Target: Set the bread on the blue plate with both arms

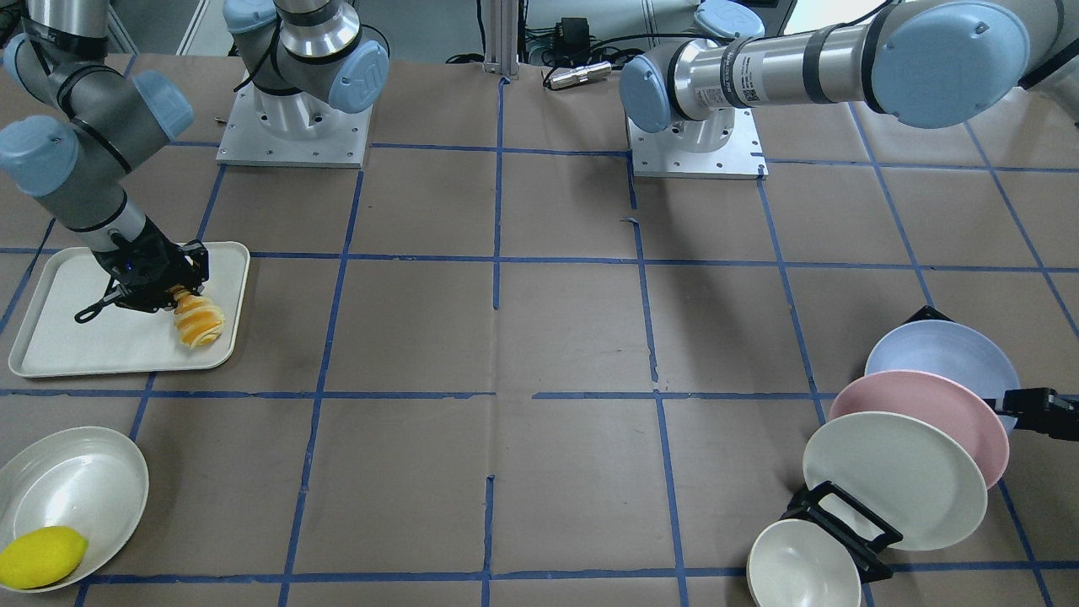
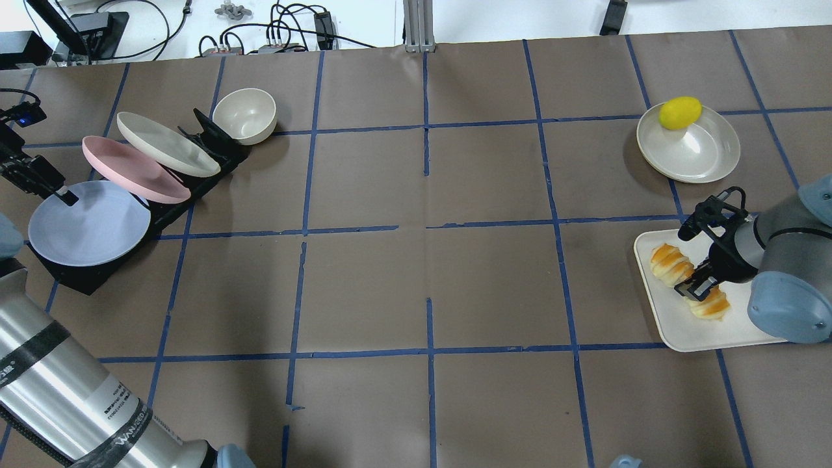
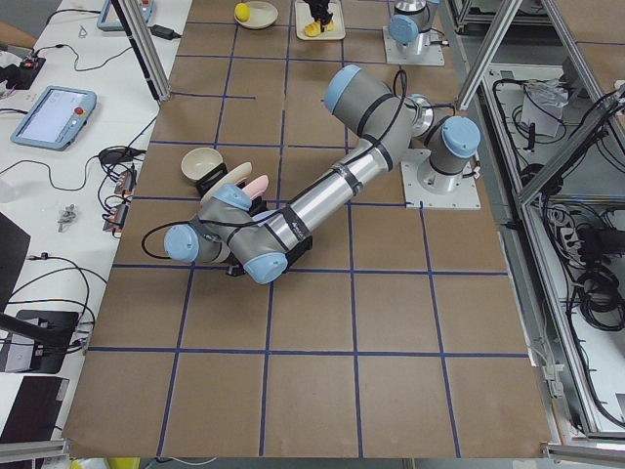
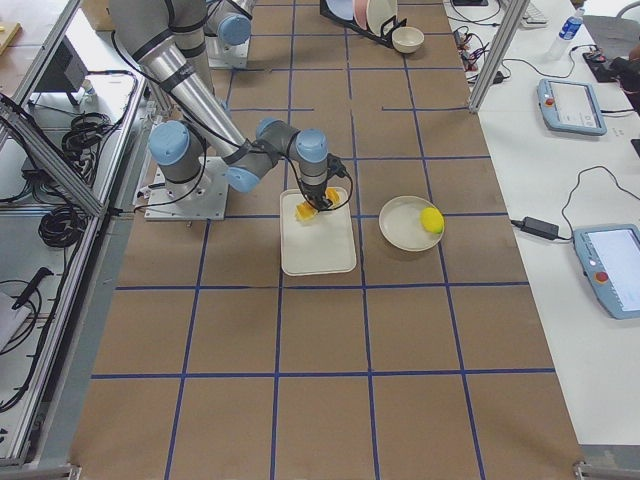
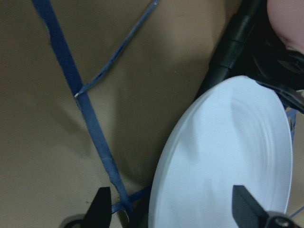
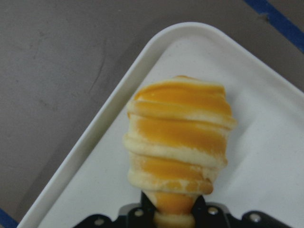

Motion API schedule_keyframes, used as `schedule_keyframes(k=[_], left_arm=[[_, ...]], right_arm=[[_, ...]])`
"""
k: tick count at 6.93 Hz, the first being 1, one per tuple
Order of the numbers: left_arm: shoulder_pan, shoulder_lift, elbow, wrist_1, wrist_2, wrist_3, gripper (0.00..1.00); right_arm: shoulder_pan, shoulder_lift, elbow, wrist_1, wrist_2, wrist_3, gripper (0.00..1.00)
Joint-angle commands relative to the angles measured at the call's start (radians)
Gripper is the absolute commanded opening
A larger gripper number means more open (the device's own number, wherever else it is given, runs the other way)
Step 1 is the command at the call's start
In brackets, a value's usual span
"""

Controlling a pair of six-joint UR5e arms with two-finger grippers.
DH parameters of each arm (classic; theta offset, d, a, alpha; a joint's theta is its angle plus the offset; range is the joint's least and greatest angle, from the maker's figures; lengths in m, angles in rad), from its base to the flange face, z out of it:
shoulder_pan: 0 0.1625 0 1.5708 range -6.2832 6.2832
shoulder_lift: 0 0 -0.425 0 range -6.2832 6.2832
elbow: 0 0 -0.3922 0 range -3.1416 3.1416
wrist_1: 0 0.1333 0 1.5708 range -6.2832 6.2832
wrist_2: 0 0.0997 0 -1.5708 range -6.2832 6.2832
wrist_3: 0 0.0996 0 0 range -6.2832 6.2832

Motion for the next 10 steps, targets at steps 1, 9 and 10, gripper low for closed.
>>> schedule_keyframes(k=[1, 9, 10], left_arm=[[0.0, 0.002, 0.005, -0.009, 0.002, -0.001, 0.13], [0.073, 0.2, 0.061, -0.266, 0.063, 0.04, 0.07], [0.066, 0.256, 0.055, -0.3, 0.058, 0.019, 0.07]], right_arm=[[0.001, -0.076, -0.023, 0.042, -0.005, 0.042, 0.04], [0.32, -0.266, -0.534, 0.803, -0.048, 0.994, 0.04], [0.414, -0.229, -0.605, 0.831, -0.046, 1.13, 0.04]])
